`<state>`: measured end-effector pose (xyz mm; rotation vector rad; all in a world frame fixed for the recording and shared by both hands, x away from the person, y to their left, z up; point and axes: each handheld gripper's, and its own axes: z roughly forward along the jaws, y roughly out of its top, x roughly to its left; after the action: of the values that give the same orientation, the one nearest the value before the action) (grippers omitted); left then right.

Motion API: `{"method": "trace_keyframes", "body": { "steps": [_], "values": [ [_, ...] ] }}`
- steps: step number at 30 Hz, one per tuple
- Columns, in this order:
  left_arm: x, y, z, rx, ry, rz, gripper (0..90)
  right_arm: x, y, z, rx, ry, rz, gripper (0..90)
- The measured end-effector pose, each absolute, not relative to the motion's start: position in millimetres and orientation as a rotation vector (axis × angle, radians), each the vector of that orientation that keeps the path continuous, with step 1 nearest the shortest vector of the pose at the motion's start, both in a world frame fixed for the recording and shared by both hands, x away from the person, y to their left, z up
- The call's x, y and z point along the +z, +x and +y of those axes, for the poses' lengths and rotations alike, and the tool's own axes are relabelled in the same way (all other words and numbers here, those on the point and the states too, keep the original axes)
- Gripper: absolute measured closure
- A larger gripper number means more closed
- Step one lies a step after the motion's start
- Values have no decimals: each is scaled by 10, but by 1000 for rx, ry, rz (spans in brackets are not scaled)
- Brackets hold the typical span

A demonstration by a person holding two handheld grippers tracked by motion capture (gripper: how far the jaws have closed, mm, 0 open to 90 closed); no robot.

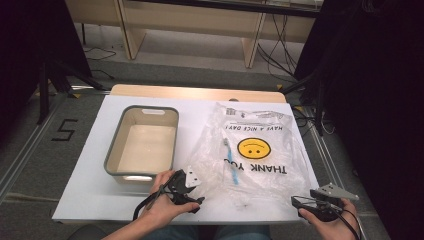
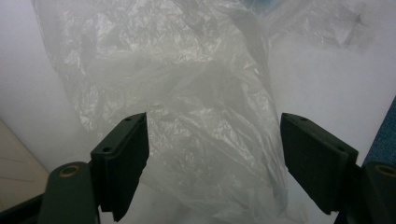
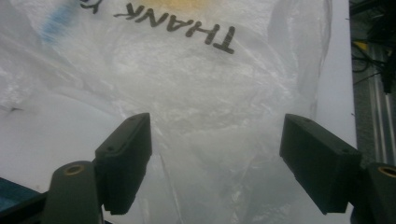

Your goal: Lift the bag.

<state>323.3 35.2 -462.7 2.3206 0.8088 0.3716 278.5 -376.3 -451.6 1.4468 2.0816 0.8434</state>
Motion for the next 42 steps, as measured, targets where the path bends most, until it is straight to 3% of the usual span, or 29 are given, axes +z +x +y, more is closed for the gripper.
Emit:
{"method": "trace_keyframes", "body": {
  "steps": [11,30,42],
  "values": [
    [-4704,3244,344,353,2351,844,274,-4649,2783,-3769,737,1478,2183,173],
    [-4798,3342,394,248,2369,909,383,-4731,2798,-3755,679,1460,2280,245],
    [-4769,3398,365,229,2393,879,608,-4696,2815,-3774,671,1464,2261,518]
  ]
}}
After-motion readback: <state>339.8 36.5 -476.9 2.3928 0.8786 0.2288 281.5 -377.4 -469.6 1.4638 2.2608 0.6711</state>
